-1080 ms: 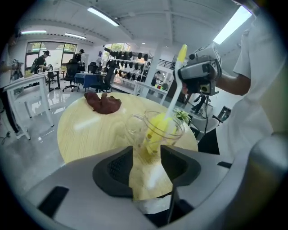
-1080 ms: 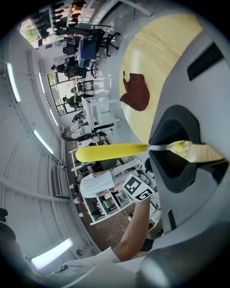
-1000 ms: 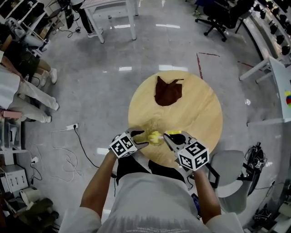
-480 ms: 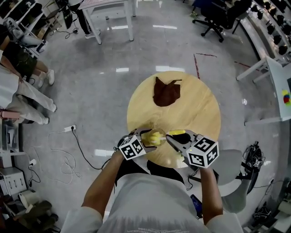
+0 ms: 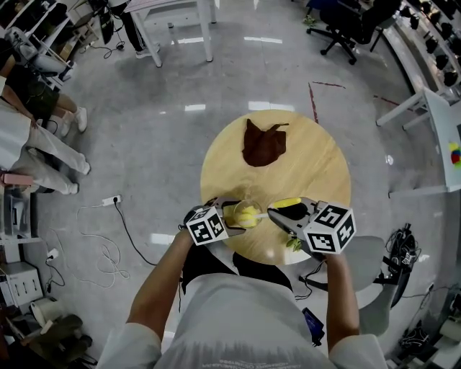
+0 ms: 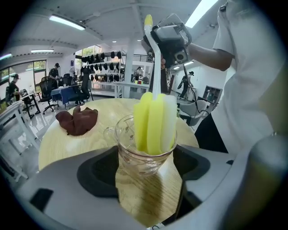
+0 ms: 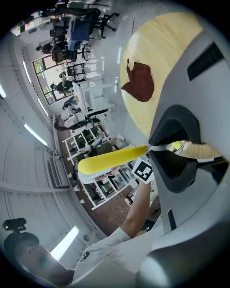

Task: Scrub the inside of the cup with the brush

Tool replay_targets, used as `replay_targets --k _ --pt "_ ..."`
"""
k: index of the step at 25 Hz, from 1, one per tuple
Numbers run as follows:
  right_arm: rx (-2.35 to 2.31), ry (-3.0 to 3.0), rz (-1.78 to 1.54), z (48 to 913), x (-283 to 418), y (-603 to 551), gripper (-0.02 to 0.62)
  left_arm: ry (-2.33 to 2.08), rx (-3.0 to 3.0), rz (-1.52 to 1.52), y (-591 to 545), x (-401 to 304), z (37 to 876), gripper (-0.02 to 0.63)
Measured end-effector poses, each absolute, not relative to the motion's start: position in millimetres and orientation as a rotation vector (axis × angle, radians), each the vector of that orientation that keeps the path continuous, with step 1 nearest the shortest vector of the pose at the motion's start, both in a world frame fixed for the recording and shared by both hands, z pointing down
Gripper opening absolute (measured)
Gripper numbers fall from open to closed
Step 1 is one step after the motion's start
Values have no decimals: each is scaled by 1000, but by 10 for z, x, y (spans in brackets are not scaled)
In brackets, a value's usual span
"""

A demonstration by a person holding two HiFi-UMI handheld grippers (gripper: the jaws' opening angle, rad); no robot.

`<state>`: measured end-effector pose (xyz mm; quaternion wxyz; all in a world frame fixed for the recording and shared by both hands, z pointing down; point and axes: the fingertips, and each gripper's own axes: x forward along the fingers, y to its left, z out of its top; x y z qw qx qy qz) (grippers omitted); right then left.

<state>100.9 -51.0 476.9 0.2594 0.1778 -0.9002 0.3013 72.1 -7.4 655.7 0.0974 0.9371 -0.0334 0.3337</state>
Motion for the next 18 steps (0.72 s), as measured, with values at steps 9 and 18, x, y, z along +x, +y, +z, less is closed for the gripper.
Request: replay_targets --k 9,18 --pt "368 -2329 710 5141 810 -308 72 -150 2766 961 -106 749 6546 385" --pt "547 -2285 660 5034 953 -365 63 -246 2727 977 -98 745 6508 385"
